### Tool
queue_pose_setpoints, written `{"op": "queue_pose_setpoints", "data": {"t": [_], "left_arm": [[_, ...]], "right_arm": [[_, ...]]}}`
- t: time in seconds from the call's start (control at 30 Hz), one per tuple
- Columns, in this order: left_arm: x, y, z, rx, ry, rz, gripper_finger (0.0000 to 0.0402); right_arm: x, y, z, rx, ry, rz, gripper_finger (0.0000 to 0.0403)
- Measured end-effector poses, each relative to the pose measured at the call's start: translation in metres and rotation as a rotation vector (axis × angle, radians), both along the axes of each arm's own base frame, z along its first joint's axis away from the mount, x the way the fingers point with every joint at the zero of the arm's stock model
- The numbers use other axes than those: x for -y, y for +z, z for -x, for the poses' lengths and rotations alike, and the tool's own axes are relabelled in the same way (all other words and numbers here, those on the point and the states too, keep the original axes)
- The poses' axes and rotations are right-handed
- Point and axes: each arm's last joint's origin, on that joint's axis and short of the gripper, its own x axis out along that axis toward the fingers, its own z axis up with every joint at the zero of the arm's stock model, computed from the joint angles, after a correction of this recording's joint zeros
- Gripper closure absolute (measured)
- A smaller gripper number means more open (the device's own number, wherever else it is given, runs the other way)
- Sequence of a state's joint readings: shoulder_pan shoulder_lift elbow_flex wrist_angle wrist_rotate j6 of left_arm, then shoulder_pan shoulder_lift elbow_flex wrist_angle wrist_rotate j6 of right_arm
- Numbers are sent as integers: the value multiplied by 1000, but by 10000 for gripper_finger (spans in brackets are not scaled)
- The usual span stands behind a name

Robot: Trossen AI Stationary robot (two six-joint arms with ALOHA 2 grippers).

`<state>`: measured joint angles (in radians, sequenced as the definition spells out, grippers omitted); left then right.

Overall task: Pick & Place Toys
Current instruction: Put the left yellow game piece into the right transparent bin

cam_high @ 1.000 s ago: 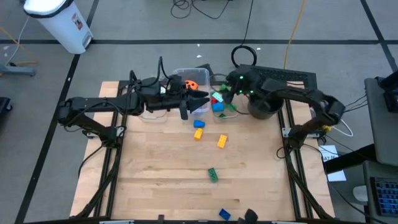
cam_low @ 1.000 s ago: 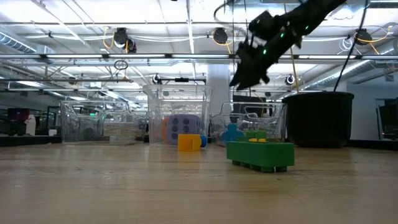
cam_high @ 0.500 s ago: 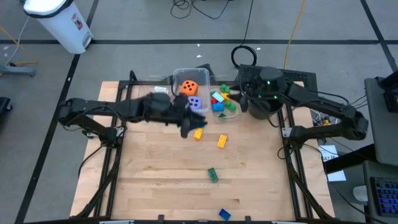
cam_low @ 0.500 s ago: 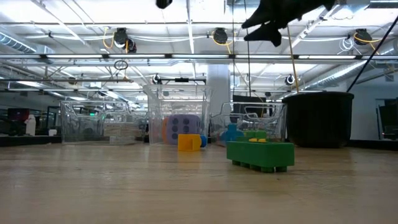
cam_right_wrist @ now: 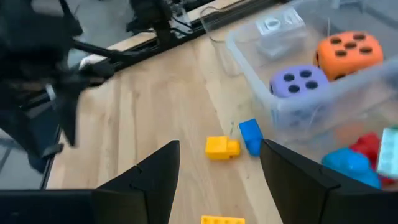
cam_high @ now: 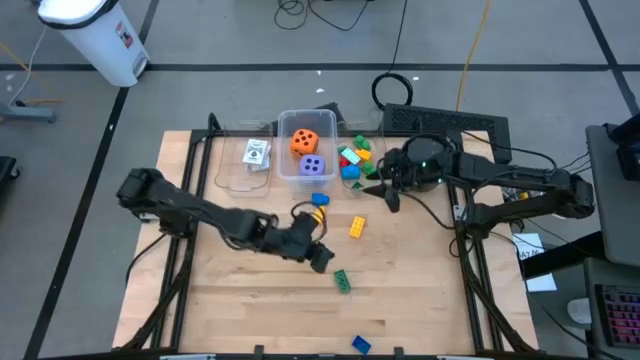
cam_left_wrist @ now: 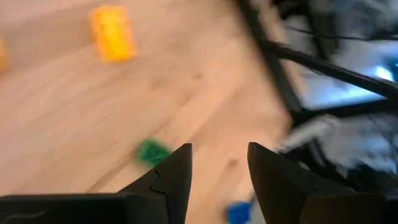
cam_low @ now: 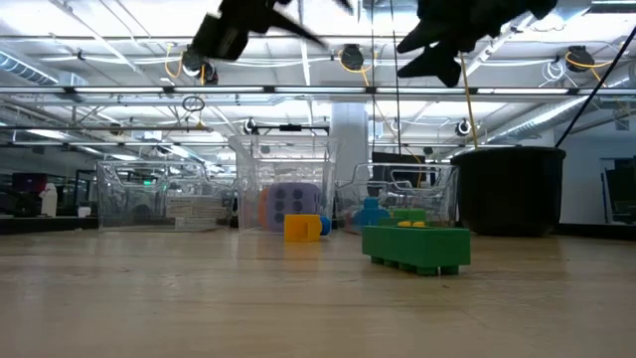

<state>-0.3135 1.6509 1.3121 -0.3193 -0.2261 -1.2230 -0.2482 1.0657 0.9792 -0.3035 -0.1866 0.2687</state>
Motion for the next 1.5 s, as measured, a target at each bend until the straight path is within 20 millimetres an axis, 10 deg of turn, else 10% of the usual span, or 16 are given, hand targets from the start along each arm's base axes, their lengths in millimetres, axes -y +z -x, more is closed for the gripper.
{"op": "queue_pose_setpoints", "data": {"t": [0.4, 0.83, 1.5], "left_arm": [[8, -44, -14, -110, 248, 90, 252], [-30, -74, -8, -211, 624, 251, 255], [-47, -120, -3, 51, 802, 321, 182]], "right_arm": [[-22, -40, 16, 182, 23, -116, 188], [-27, -62, 41, 182, -16, -224, 188], [-31, -70, 51, 225, -51, -202, 188]]}}
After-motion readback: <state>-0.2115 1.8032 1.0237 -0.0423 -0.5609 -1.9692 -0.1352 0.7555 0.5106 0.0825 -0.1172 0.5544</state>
